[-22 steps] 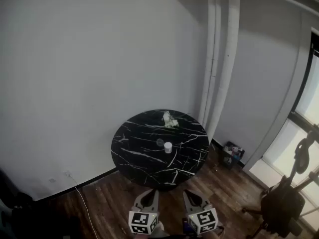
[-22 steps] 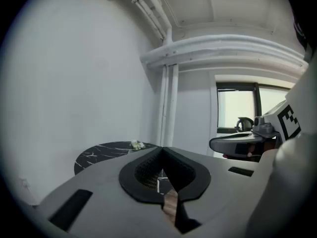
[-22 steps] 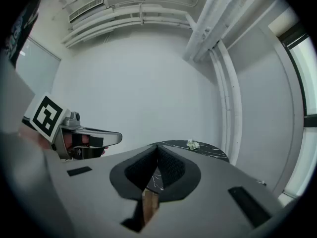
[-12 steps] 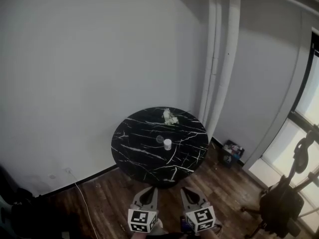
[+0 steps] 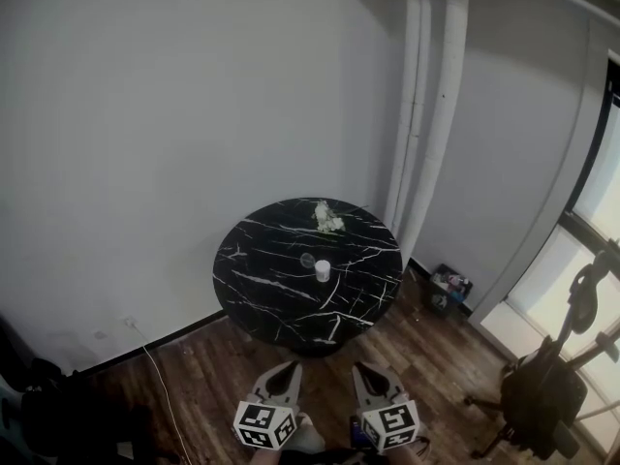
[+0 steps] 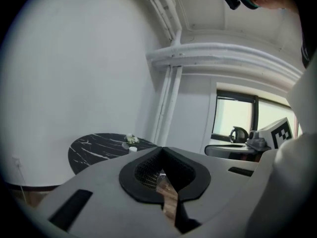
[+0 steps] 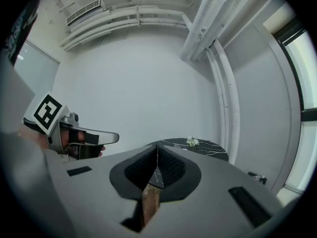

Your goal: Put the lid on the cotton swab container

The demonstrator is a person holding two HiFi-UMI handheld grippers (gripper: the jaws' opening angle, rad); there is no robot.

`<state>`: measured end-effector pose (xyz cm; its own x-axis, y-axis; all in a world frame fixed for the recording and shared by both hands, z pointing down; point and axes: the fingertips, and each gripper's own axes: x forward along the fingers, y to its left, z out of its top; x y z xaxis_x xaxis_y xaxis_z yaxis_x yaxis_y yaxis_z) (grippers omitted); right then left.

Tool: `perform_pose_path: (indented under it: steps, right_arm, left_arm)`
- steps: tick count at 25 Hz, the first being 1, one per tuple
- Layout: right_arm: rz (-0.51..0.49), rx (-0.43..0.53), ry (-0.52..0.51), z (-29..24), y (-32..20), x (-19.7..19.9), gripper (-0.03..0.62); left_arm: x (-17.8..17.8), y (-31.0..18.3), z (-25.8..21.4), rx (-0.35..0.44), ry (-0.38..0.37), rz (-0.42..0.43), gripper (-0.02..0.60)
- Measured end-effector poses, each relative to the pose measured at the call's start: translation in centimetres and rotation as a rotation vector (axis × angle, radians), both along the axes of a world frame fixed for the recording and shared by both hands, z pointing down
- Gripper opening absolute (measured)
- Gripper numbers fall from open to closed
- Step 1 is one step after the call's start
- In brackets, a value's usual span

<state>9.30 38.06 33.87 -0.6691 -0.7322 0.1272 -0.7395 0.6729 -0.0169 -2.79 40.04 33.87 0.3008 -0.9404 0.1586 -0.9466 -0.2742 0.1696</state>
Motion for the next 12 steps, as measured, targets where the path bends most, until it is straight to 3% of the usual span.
perform_pose_path:
  steps: [3,12]
  right_arm:
    - [-0.014,-0.006,0.006,0.1,0.2,0.0,0.018]
    - [0.013,-0.008,0.007,0.6,-4.0,0.8,0.018]
  left_arm:
    - [-0.4,-0.3,0.5,-0.014,-0.058,-0.036,0.014]
    - [-0.8,-4.2,1.0,-0.004,-0.058,-0.061,0.014]
